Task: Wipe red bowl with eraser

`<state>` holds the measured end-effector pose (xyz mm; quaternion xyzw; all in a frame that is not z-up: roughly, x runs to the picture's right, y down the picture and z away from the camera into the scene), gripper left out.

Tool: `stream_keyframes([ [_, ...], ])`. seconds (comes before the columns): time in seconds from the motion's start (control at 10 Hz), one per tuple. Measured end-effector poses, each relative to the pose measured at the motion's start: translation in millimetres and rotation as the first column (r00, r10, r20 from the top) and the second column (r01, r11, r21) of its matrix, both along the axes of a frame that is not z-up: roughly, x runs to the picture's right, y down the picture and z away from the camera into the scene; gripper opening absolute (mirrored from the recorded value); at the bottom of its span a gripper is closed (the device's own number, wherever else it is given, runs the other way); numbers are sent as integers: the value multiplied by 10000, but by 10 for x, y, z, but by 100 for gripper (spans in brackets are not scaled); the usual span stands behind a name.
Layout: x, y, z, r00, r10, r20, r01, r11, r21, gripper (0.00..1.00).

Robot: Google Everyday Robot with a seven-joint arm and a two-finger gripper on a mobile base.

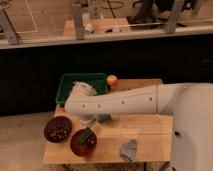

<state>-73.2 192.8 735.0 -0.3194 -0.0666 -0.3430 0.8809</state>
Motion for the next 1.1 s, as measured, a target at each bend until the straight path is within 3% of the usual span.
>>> stream_keyframes([
  [0.2, -197, 31, -1, 9994, -70, 326, 72, 9999, -78, 0],
  [0.5, -206, 282, -142, 9978, -193, 633, 220, 9988, -429, 0],
  [0.8, -26, 427, -197, 9989, -202, 421, 230, 9976, -660, 0],
  [1.1, 192, 378, -165, 9999, -171, 0, 171, 9980, -611, 0],
])
